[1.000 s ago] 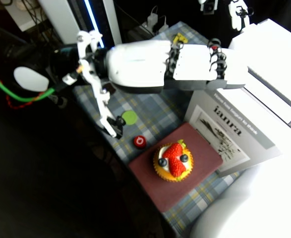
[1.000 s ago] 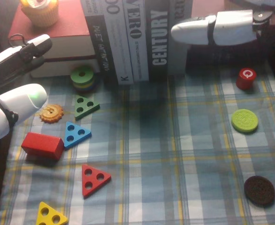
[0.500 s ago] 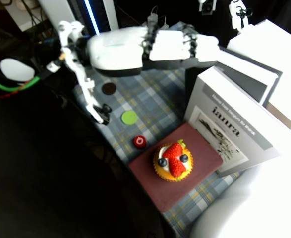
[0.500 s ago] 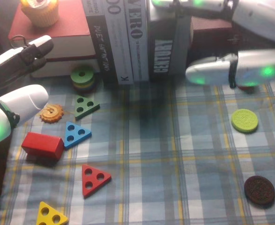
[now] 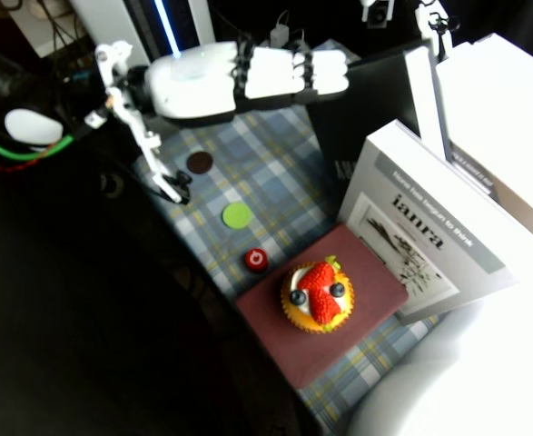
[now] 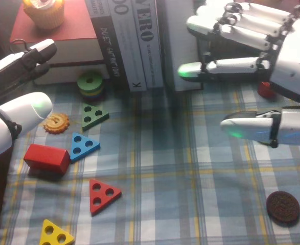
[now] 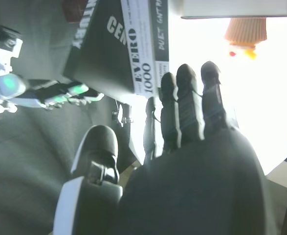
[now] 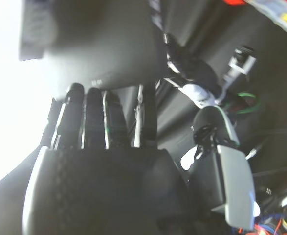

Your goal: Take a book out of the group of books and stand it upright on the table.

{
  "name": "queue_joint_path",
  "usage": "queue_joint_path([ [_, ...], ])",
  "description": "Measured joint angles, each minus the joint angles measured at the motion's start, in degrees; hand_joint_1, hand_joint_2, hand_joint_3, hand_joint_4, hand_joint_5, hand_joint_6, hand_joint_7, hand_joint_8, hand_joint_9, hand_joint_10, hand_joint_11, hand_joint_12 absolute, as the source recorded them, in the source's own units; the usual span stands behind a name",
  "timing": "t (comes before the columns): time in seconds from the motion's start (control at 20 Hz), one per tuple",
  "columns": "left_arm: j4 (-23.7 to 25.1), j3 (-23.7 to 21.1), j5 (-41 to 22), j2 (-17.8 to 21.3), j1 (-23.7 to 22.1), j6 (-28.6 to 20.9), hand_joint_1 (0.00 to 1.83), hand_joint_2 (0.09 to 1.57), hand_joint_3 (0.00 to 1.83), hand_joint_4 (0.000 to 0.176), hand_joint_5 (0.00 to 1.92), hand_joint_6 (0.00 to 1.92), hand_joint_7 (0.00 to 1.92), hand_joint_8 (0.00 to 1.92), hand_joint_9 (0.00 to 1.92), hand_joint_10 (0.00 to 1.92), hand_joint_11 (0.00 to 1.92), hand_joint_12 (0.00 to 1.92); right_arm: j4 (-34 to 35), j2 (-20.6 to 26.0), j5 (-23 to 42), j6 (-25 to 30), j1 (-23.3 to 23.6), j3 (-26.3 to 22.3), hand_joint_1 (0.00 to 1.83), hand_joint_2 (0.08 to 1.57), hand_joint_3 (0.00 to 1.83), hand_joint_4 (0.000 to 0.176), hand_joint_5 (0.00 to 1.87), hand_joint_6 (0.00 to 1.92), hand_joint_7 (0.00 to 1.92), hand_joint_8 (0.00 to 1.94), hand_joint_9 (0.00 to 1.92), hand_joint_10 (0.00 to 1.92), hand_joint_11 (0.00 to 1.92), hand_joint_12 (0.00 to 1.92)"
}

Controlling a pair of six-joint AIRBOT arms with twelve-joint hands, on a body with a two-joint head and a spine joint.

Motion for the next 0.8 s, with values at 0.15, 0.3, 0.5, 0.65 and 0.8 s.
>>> queue_joint_path([
  [0.15, -0.1, 0.0, 0.0, 0.0, 0.2, 0.0, 0.12, 1.4, 0.0, 0.176, 0.19, 0.0, 0.3, 0.0, 0.26, 0.0, 0.0, 0.32, 0.6, 1.2, 5.0, 0.0, -2.6, -1.5, 0.19, 1.32, 0.0, 0.146, 0.31, 0.0, 0.0, 0.0, 0.0, 0.0, 0.0, 0.0],
  [0.3, -0.4, 0.0, -0.1, 0.0, 0.3, -0.1, 0.07, 1.41, 0.0, 0.176, 0.16, 0.0, 0.27, 0.0, 0.24, 0.0, 0.0, 0.32, -1.7, 1.5, 9.5, 2.4, -3.8, -2.1, 0.11, 1.34, 0.0, 0.078, 0.61, 0.06, 0.63, 0.02, 0.6, 0.04, 0.25, 0.86],
  [0.5, -1.1, -0.3, -0.1, -0.5, 0.6, -0.2, 0.07, 1.41, 0.0, 0.176, 0.17, 0.0, 0.33, 0.01, 0.29, 0.01, 0.0, 0.22, -4.2, 1.5, 14.0, 5.2, -3.8, -2.1, 0.1, 1.34, 0.0, 0.075, 0.66, 0.02, 0.67, 0.0, 0.65, 0.01, 0.2, 1.03],
  [0.65, -0.7, -0.3, -0.6, -0.6, 0.6, -0.3, 0.12, 1.4, 0.0, 0.176, 0.17, 0.0, 0.32, 0.0, 0.28, 0.0, 0.0, 0.19, -3.6, 1.5, 16.4, 5.3, -3.8, -1.7, 0.1, 1.34, 0.0, 0.075, 0.66, 0.02, 0.67, 0.0, 0.65, 0.0, 0.2, 1.03],
  [0.8, -0.2, 1.9, -2.8, -0.8, 0.6, -7.5, 0.02, 1.36, 0.0, 0.172, 0.24, 0.0, 0.36, 0.0, 0.29, 0.0, 0.0, 0.46, 2.9, 0.7, 17.3, 5.6, -4.9, -0.3, 0.1, 1.34, 0.0, 0.075, 0.66, 0.02, 0.67, 0.0, 0.65, 0.0, 0.2, 1.04],
])
